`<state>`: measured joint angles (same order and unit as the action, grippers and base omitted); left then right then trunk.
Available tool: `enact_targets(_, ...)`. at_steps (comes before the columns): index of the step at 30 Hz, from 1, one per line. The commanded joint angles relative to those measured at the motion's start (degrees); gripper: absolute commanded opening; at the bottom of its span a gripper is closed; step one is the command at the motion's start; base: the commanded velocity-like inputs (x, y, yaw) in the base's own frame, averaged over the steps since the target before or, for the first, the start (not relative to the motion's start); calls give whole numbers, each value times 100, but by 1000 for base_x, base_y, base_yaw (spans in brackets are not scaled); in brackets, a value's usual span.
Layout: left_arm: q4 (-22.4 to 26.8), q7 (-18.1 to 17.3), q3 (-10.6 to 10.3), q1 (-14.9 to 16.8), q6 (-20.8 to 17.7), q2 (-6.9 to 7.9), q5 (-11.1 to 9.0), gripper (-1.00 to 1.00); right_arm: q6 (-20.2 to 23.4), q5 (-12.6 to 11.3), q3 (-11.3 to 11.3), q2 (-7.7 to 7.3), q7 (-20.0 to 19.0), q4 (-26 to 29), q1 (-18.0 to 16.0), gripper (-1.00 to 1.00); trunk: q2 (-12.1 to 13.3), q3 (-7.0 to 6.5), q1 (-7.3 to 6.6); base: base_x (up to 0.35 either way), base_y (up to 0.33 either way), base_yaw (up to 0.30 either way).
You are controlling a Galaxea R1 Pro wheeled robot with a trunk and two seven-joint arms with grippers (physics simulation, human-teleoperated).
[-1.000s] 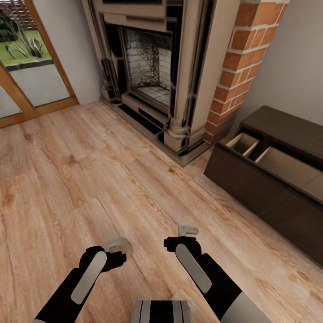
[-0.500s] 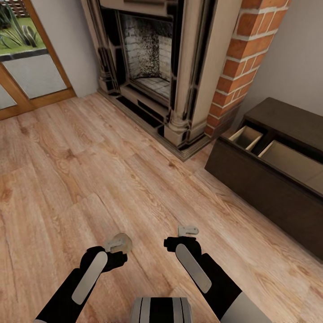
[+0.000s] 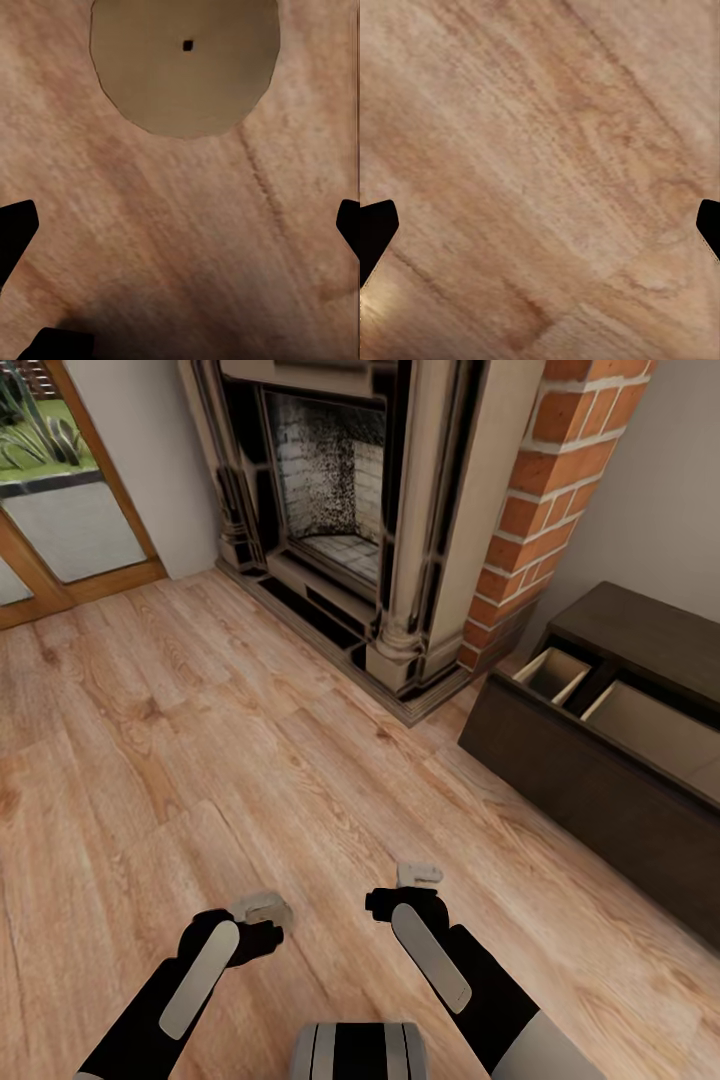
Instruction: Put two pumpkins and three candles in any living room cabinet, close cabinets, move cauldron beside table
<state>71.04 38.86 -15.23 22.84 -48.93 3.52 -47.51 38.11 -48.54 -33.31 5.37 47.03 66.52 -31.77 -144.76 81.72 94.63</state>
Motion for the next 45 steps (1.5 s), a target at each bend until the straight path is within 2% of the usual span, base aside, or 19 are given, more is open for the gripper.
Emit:
enact_targets(1,6,60,-15,3,-2,3,-57,100,13,-45,-8,1,52,6,-5,100,-2,4,1,135,0,0)
enact_targets(24,6,60,-9,1,-8,8,-57,100,13,-47,-12,5,52,10,-5,100,-2,4,1,115,20,0)
enact_targets(30,6,60,-8,1,-8,8,-57,100,13,-50,-184,1,52,11,-5,100,-2,4,1,109,46,0)
enact_targets(45,6,60,-8,1,-2,8,-49,100,13,-59,-202,-1,52,11,-5,100,-2,4,1,52,12,0)
